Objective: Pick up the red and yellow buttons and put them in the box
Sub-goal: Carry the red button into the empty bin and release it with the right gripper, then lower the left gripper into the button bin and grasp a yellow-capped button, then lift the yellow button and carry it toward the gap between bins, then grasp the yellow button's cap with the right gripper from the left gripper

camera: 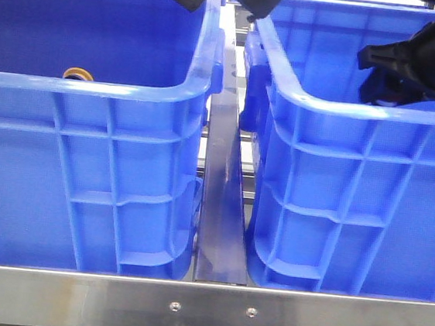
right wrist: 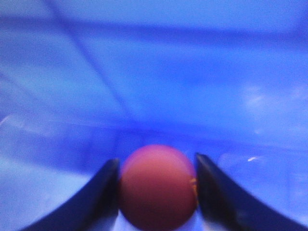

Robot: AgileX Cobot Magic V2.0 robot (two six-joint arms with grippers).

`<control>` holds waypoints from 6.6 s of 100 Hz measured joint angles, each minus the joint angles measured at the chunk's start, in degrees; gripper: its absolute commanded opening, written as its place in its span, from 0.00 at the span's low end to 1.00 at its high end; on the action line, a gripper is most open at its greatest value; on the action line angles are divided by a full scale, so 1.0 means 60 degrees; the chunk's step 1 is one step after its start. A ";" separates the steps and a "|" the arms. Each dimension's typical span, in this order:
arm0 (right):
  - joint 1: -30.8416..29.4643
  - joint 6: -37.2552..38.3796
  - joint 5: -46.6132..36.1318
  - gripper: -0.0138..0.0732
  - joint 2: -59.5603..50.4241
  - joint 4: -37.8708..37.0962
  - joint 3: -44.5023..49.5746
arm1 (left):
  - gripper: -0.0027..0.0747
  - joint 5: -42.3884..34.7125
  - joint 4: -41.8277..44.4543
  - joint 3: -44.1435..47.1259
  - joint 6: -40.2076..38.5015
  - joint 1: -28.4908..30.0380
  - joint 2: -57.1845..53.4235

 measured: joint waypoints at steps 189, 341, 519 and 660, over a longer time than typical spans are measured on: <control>0.0000 0.0000 0.1850 0.72 -0.7559 -0.0094 0.4250 | 0.82 0.0336 0.1318 0.0000 -0.3999 0.2793 -0.0352; 0.0000 0.0000 0.1865 0.72 -0.7559 -0.0094 0.4250 | 0.79 0.2838 0.5290 -0.3392 -0.7452 0.3796 0.4765; 0.0000 0.0000 0.1865 0.72 -0.7559 -0.0094 0.4250 | 0.11 0.1188 0.4823 -0.2258 -0.6727 0.0663 0.0892; 0.0000 0.4812 0.8070 0.78 -0.4679 0.1117 0.1596 | 0.11 0.1928 0.1285 -0.2242 -0.2281 -0.0221 0.0892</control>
